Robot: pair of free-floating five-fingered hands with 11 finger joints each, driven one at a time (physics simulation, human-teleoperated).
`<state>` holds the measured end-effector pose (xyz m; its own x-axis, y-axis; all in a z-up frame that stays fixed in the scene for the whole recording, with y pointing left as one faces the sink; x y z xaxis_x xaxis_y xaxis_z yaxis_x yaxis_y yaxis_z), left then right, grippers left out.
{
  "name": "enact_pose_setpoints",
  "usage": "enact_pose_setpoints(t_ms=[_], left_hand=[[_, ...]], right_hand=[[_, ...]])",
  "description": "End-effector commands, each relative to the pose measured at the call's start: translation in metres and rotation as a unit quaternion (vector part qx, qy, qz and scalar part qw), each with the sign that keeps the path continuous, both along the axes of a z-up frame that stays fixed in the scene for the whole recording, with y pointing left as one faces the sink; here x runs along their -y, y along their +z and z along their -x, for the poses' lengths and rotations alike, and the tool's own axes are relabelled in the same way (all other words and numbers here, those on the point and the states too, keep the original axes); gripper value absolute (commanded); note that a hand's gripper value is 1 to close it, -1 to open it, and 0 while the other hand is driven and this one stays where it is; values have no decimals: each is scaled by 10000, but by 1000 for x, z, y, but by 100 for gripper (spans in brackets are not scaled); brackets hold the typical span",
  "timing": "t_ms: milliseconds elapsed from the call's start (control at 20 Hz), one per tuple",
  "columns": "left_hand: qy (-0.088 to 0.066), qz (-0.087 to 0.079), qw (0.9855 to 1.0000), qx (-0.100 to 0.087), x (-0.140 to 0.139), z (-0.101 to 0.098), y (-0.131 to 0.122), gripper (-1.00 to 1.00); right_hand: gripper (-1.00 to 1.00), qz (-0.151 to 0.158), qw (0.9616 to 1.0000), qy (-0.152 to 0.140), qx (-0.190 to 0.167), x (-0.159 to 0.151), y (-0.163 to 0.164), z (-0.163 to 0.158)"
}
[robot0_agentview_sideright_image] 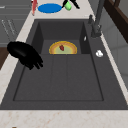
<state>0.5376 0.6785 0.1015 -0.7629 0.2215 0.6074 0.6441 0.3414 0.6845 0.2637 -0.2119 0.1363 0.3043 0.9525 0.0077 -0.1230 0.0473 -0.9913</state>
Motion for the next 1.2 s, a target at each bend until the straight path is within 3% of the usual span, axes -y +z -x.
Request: enact_pose_setpoints(t_ms=[0,50,250,500,600,650,850,1150], left_hand=[[76,9,9996,257,-4,0,-14,100],[45,-62,9990,442,-5,1,-9,100],[-101,84,9999,88,-2,8,4,100],[71,18,9989,457,-3,5,9,100],[131,28,9979,636,-1,5,15,100],[140,29,9979,638,2,5,22,100],[205,11,9992,352,9,3,42,100],[90,4,9996,265,18,-1,78,100]], right_hand=[[0,0,10000,0,0,0,0,0],[0,0,10000,0,0,0,0,0],[0,0,10000,0,0,0,0,0],[0,0,10000,0,0,0,0,0],[0,0,10000,0,0,0,0,0],[0,0,10000,0,0,0,0,0],[0,0,10000,0,0,0,0,0],[0,0,10000,0,0,0,0,0]])
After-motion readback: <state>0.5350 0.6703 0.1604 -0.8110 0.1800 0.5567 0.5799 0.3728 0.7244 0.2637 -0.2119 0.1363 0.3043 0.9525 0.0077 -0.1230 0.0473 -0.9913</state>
